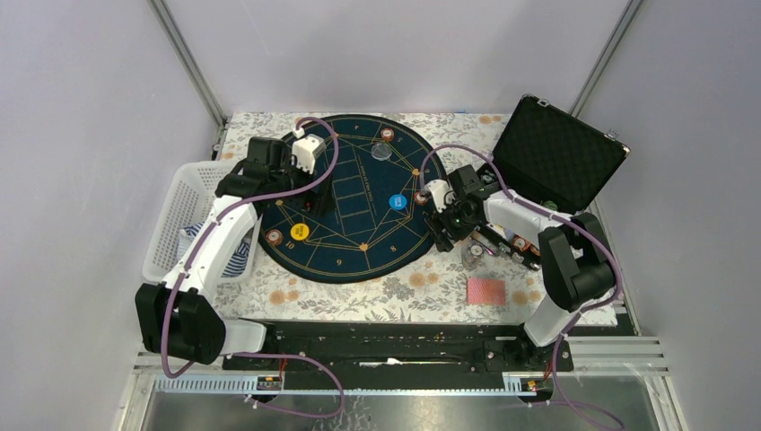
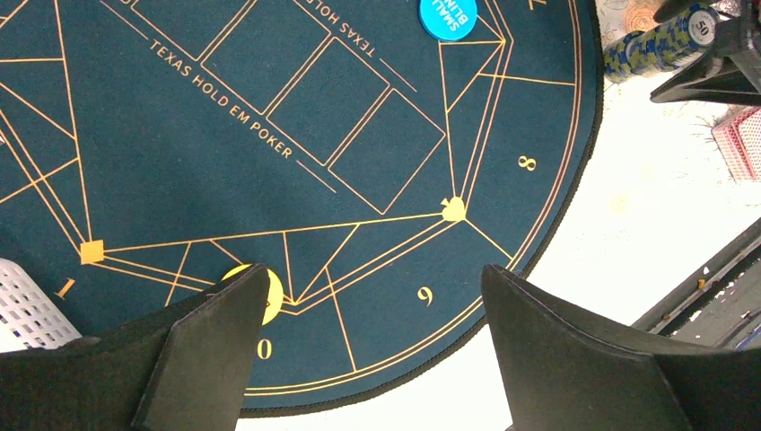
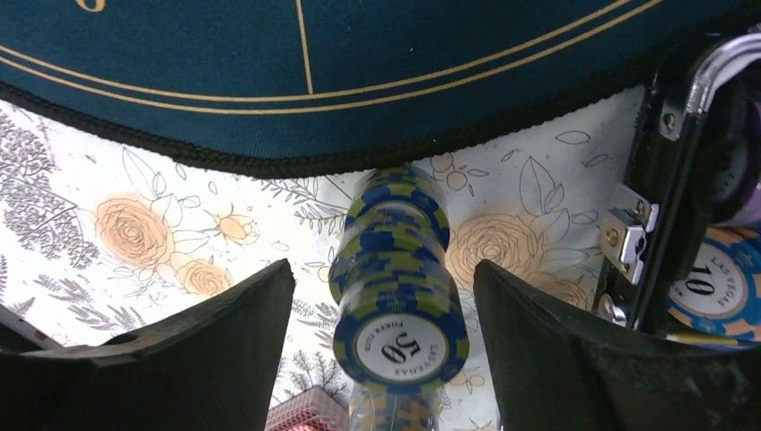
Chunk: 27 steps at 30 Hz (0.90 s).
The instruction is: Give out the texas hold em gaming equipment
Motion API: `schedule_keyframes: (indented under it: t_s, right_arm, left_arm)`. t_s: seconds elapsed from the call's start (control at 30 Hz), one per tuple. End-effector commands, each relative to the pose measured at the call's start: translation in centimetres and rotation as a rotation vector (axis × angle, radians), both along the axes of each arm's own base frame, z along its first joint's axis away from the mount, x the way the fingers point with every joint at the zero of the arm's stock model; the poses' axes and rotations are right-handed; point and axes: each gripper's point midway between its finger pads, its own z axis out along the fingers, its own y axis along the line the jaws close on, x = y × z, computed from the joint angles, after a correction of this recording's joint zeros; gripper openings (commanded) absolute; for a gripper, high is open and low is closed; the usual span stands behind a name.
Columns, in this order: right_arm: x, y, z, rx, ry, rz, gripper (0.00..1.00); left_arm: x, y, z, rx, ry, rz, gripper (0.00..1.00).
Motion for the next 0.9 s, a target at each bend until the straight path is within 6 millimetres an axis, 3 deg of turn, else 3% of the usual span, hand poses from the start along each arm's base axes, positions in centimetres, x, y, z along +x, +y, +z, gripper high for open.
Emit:
schedule_keyframes:
  t_s: [0.0, 0.5, 0.73, 0.87]
  right_arm:
    - [1.6, 0.7, 0.2, -0.023, -0.057, 0.026, 0.78]
    - [1.9, 1.4, -1.9, -0.085, -0.065, 0.053, 0.60]
    - [1.9, 1.3, -2.3, -0.125, -0.082, 0.058, 0.48]
    - [1.9, 1.4, -1.6, -0.130, -0.093, 0.060, 0.36]
  left_arm:
    - [0.2, -0.6, 2.2, -0.039, -0.080, -0.015, 0.92]
    - [0.2, -0.6, 2.1, -0.040, -0.077, -0.015, 0.93]
    - [0.2, -0.5, 2.3, -0.036, -0.084, -0.010, 0.93]
    - [0.4, -0.3, 2.4, -0.030, -0.097, 0.005, 0.95]
